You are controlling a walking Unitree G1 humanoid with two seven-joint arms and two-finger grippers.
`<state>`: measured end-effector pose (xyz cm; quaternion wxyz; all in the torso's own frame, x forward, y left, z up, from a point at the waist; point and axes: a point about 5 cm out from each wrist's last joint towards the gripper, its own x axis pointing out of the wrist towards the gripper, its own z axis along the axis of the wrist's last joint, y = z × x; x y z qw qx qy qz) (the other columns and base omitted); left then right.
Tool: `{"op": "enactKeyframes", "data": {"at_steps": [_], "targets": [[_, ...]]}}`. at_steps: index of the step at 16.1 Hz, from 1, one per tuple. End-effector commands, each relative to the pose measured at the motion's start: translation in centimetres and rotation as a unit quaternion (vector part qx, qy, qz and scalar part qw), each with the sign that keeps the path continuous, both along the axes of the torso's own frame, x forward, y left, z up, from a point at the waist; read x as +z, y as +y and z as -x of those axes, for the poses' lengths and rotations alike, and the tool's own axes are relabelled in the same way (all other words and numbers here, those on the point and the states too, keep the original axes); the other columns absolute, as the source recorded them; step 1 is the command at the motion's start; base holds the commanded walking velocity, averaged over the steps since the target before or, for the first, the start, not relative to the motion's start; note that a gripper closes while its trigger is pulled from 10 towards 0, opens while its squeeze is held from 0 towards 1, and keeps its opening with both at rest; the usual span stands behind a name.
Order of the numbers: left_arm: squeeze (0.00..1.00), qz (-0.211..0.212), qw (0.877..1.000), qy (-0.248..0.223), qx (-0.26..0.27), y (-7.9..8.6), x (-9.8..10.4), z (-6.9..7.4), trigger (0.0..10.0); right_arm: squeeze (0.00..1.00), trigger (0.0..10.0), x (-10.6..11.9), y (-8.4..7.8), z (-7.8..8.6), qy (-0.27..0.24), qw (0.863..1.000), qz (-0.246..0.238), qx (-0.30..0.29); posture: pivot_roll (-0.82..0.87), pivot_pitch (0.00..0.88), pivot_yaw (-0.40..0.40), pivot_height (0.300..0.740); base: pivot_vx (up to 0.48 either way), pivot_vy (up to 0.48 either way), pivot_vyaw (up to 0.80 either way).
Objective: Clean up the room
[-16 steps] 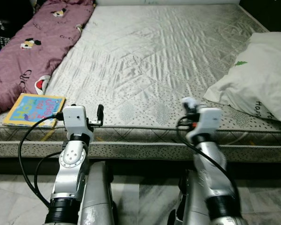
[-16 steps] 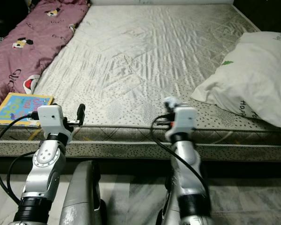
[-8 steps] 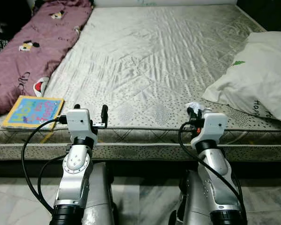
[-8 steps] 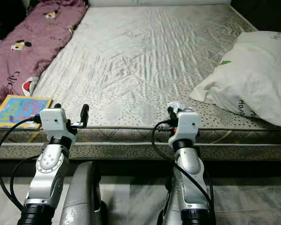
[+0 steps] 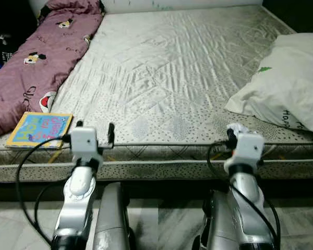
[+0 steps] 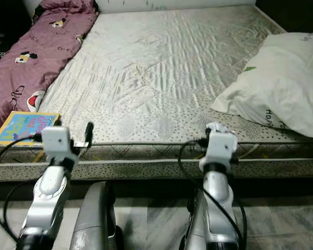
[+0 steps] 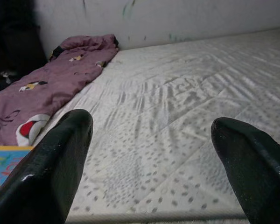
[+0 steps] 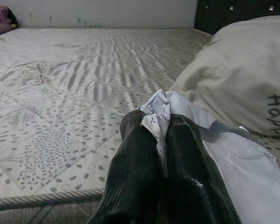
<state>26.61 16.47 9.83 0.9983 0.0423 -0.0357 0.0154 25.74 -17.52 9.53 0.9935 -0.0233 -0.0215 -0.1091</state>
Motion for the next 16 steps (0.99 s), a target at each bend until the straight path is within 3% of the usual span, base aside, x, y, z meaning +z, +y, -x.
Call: {"op": "enactKeyframes", "data": {"at_steps": [1,3,5,6,8,12,16], "targets": [[0.00,-0.007,1.000,-0.018,-0.002,0.6,0.8,0.2,10.0,0.00,10.0,1.1,-0.5,-0.1,-0.024,0.999,-0.008,-0.030,0.02,0.000,0.073,0.519,0.000,0.000,0.00],[0.00,0.005,1.000,-0.019,-0.006,0.9,1.0,0.9,10.0,0.00,10.0,1.5,-0.4,0.3,-0.022,1.000,0.003,0.022,0.02,0.000,0.065,0.519,0.000,0.000,0.00],[0.00,0.024,1.000,0.006,-0.002,1.5,0.1,1.1,10.0,0.00,10.0,1.0,-0.2,0.6,-0.007,1.000,0.008,0.017,0.02,0.000,0.061,0.519,0.000,0.000,0.00],[0.00,0.015,1.000,0.002,0.005,1.5,0.2,0.9,10.0,0.00,10.0,1.0,0.0,0.5,-0.007,0.999,0.020,0.027,0.01,0.000,0.059,0.519,0.000,0.000,0.00],[0.00,0.013,1.000,0.002,-0.005,0.7,0.2,0.6,10.0,0.00,10.0,0.9,0.2,0.4,-0.004,0.999,0.030,0.036,0.00,0.000,0.051,0.519,0.000,0.000,0.00],[0.00,0.020,1.000,0.003,-0.015,0.1,0.4,0.4,10.0,0.00,10.0,0.9,-0.1,0.4,0.004,0.999,0.018,0.040,0.00,0.000,0.036,0.519,0.000,0.000,-0.80],[0.00,0.033,0.999,0.002,-0.012,-0.1,0.5,-0.1,10.0,0.00,10.0,1.2,0.7,-0.3,0.000,0.998,0.017,0.060,-0.01,0.000,0.041,0.519,0.000,0.000,0.00]]}}
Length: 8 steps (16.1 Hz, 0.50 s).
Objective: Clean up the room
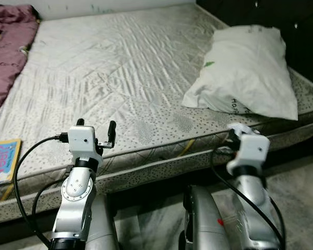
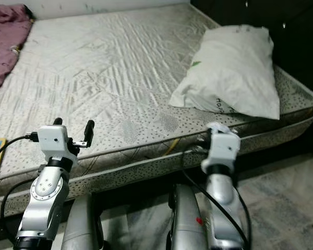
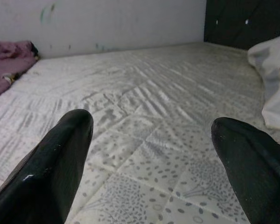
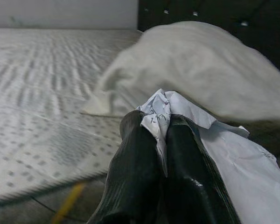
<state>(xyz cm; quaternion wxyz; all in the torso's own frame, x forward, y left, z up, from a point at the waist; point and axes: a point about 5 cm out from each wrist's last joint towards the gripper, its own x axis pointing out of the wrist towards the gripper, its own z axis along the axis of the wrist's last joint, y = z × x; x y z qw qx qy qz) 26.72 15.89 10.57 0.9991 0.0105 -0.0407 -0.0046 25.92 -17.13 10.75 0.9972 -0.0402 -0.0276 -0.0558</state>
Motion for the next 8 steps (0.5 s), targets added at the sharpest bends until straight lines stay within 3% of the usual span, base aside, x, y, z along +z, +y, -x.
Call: {"op": "enactKeyframes", "data": {"at_steps": [1,5,8], "targets": [[0.00,0.000,1.000,0.007,0.014,0.57,-0.18,-0.04,10.0,0.00,10.0,0.12,0.66,-0.28,-0.002,1.000,-0.002,0.014,-0.01,0.000,0.041,0.519,0.000,0.000,0.00],[0.00,-0.003,1.000,0.008,0.014,0.50,-0.14,-0.25,10.0,0.00,10.0,0.12,0.98,-0.47,-0.001,1.000,-0.011,0.029,0.00,0.000,0.039,0.519,0.000,0.000,0.00],[0.00,-0.002,1.000,0.011,0.009,0.39,-0.19,-0.34,10.0,0.00,10.0,0.10,1.08,-0.55,-0.001,0.999,-0.019,0.034,0.00,0.000,0.038,0.564,0.000,0.000,0.00]]}}
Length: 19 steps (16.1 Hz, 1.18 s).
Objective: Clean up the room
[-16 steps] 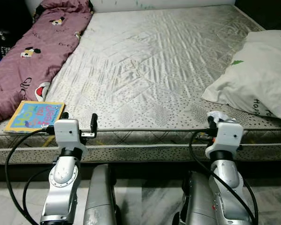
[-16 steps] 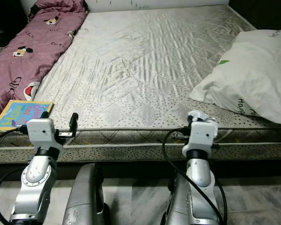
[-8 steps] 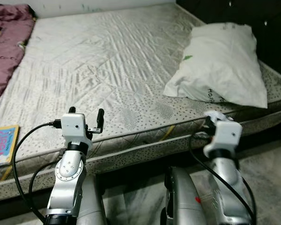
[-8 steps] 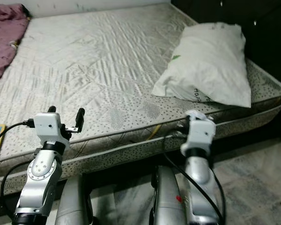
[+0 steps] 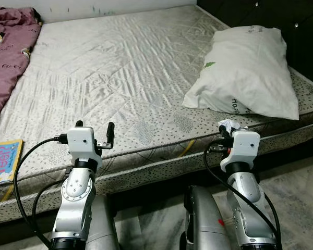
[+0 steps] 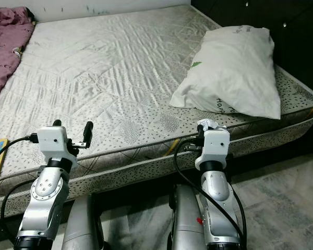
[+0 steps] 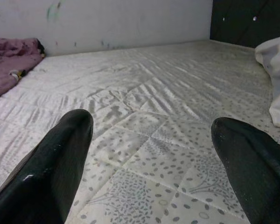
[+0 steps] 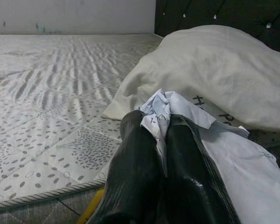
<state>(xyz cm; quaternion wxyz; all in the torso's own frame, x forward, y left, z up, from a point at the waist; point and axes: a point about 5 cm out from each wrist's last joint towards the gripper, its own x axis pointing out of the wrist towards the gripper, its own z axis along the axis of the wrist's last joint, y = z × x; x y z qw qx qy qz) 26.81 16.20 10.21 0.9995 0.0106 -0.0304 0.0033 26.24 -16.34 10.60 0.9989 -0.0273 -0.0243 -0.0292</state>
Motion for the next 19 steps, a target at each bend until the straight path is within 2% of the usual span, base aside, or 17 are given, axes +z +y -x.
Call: {"op": "enactKeyframes", "data": {"at_steps": [1,8,10,15,18,19], "targets": [[0.00,-0.002,1.000,0.001,0.000,0.09,0.14,-0.26,10.0,0.00,10.0,0.23,0.28,-0.23,-0.004,1.000,-0.008,0.007,0.00,0.000,0.038,0.573,0.000,0.000,0.00],[0.00,-0.007,1.000,0.001,-0.003,-0.11,0.20,-0.37,10.0,0.00,10.0,0.08,0.31,-0.25,-0.001,1.000,-0.017,0.008,0.00,0.000,0.044,0.656,0.000,0.000,0.00],[0.00,-0.020,1.000,0.000,0.017,0.04,0.18,-0.44,10.0,0.00,10.0,-0.09,0.37,-0.26,0.004,1.000,-0.002,0.005,0.00,0.000,0.043,0.656,0.000,0.000,0.00],[0.00,-0.010,1.000,0.001,-0.001,-0.35,0.22,-0.44,10.0,0.00,10.0,0.12,0.53,-0.27,-0.005,1.000,-0.011,0.019,0.01,0.000,0.038,0.656,0.000,0.000,0.00],[0.00,-0.009,1.000,0.002,-0.002,-0.41,0.19,-0.46,10.0,0.00,10.0,0.11,0.51,-0.30,-0.006,1.000,-0.015,0.017,0.01,0.000,0.038,0.676,0.000,0.000,0.00],[0.00,-0.010,1.000,0.003,-0.004,-0.41,0.19,-0.48,10.0,0.00,10.0,0.09,0.47,-0.32,-0.006,1.000,-0.018,0.016,0.01,0.000,0.040,0.696,0.000,0.000,0.00]]}}
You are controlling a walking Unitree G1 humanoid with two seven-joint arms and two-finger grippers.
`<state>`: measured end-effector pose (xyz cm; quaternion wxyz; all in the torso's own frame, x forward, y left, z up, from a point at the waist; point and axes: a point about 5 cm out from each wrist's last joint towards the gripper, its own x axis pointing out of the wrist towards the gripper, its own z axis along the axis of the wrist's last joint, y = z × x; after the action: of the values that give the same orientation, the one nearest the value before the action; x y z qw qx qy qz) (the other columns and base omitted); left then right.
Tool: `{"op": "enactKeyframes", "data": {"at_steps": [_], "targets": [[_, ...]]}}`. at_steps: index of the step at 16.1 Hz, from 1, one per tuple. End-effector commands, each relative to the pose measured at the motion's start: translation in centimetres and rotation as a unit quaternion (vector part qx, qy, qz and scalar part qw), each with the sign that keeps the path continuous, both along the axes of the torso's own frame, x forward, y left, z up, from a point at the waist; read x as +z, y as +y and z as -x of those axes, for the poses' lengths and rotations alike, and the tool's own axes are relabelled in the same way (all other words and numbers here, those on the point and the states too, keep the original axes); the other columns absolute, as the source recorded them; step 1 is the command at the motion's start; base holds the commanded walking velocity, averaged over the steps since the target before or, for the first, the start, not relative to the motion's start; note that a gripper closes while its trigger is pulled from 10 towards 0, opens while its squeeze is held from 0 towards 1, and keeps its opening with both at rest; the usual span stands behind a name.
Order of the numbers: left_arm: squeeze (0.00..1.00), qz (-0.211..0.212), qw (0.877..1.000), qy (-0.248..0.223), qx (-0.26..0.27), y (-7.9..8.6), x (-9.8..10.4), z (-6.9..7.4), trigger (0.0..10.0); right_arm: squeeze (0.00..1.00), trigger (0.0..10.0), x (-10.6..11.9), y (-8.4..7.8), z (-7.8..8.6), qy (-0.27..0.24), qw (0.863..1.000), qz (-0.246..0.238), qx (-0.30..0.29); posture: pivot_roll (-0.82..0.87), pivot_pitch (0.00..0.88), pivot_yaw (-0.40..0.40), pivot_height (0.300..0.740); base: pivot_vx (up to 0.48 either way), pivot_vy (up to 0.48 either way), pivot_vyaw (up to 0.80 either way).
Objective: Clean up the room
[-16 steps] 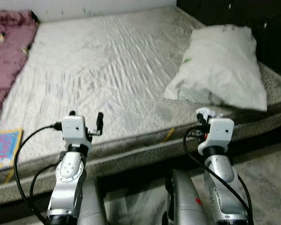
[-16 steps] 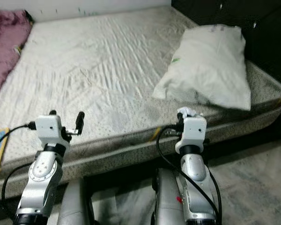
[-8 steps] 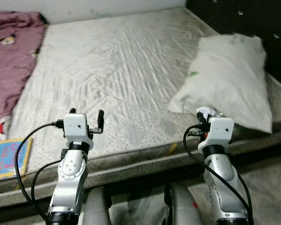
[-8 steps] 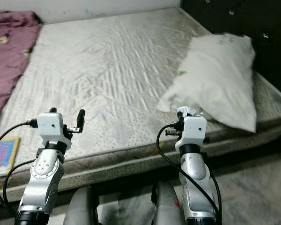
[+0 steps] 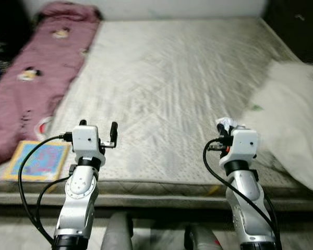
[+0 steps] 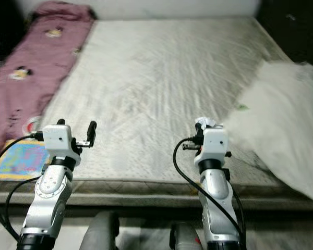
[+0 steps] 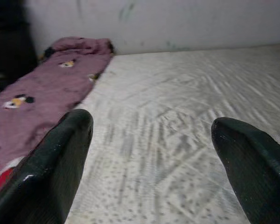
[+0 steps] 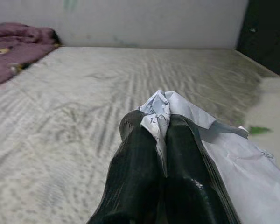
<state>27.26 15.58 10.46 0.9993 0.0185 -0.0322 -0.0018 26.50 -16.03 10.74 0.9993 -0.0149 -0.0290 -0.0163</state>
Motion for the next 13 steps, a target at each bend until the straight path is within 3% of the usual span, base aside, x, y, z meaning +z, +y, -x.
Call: {"op": "enactKeyframes", "data": {"at_steps": [1,5,13], "targets": [[0.00,-0.001,1.000,0.004,0.000,0.22,-0.05,-0.05,10.0,0.00,10.0,-0.06,0.16,-0.08,-0.001,1.000,-0.007,0.003,0.01,0.000,0.040,0.706,0.000,0.000,0.00],[0.00,-0.004,1.000,0.008,-0.001,0.25,-0.09,-0.08,10.0,0.00,10.0,-0.12,0.00,-0.09,0.001,1.000,-0.011,-0.005,0.01,0.000,0.042,0.740,0.000,0.000,0.00],[0.00,-0.009,1.000,0.012,0.002,0.19,-0.26,-0.12,10.0,0.00,10.0,-0.28,-0.16,-0.13,0.004,1.000,-0.010,-0.011,0.01,0.000,0.043,0.740,0.000,0.000,0.00]]}}
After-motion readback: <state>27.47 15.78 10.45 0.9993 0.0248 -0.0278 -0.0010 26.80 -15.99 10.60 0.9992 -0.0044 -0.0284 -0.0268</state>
